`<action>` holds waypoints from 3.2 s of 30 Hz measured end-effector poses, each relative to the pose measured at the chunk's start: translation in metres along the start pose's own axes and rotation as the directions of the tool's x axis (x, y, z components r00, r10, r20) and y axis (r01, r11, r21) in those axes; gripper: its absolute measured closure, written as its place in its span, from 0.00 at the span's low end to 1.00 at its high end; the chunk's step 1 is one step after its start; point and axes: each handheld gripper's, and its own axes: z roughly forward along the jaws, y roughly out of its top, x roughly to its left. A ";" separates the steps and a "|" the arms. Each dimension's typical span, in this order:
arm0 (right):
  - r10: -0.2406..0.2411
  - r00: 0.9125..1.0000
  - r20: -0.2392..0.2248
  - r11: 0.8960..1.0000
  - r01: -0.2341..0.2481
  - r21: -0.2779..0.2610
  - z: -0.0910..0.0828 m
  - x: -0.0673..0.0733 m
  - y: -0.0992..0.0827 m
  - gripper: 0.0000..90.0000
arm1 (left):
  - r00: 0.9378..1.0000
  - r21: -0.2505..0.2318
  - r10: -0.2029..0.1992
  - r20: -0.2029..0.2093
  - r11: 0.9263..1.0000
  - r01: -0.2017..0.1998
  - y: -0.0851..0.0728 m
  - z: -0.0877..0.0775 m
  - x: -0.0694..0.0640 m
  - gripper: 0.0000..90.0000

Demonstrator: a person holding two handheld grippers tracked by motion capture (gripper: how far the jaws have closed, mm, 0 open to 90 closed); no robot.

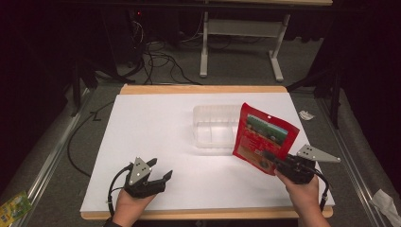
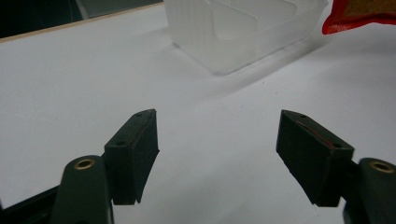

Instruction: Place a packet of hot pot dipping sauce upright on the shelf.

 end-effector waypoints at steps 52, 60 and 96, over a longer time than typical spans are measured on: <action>0.091 0.974 0.210 0.990 -0.066 -0.124 0.059 -0.024 0.064 0.96 | 0.997 -0.037 0.000 0.072 0.999 0.003 0.003 0.001 -0.001 0.33; 0.097 0.966 0.239 0.990 -0.069 -0.123 0.078 -0.023 0.068 0.96 | 0.996 -0.036 -0.001 0.084 0.999 0.004 0.003 0.001 -0.002 0.33; 0.107 0.935 0.338 0.991 -0.075 -0.108 0.123 -0.038 0.056 0.96 | 0.995 -0.043 -0.004 0.096 0.999 0.008 0.003 0.001 -0.001 0.33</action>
